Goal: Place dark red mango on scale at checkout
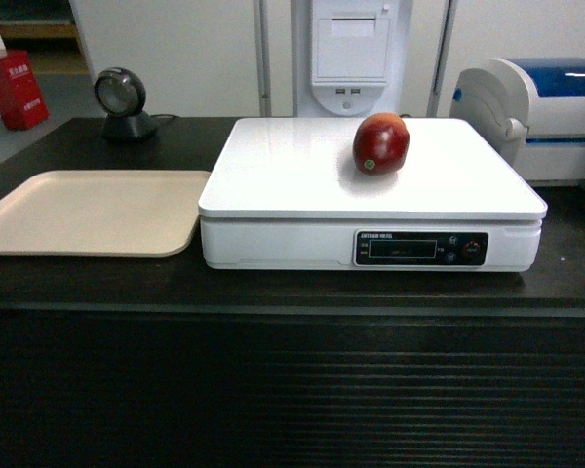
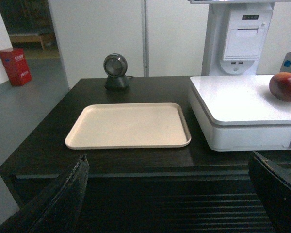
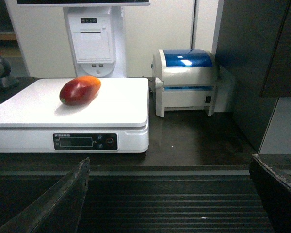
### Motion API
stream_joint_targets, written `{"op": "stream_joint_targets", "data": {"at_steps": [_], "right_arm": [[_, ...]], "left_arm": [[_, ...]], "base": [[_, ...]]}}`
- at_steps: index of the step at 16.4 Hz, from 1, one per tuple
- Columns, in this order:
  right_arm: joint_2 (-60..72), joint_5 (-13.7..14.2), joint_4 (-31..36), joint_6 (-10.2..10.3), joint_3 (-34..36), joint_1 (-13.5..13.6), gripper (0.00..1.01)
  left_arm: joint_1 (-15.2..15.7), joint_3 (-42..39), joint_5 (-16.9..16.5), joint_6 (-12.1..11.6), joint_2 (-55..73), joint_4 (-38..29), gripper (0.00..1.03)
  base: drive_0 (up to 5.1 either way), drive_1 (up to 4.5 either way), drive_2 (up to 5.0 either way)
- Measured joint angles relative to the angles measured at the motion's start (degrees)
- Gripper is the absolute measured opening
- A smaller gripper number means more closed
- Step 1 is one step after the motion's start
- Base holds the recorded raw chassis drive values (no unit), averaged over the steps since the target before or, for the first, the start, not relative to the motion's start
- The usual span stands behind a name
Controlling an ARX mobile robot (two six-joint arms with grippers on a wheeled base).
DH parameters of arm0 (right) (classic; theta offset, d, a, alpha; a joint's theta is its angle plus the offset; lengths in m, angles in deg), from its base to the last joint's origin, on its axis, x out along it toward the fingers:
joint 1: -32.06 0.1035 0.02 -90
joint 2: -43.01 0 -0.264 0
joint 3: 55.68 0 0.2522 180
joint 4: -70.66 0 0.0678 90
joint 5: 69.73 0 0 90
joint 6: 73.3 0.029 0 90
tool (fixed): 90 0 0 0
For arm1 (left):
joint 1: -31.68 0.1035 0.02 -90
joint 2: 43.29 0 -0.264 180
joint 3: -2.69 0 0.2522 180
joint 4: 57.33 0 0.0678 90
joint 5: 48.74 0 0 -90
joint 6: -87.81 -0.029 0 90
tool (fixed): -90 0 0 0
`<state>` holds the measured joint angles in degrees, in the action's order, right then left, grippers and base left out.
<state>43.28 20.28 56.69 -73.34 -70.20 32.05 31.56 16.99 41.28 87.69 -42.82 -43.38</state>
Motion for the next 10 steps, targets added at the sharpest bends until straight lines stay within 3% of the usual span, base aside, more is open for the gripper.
{"op": "stream_joint_targets", "data": {"at_steps": [10], "right_arm": [[0.0, 0.0, 0.0, 0.0, 0.0, 0.0, 0.98]], "left_arm": [[0.0, 0.0, 0.0, 0.0, 0.0, 0.0, 0.98]], "base": [[0.0, 0.00, 0.0]]}}
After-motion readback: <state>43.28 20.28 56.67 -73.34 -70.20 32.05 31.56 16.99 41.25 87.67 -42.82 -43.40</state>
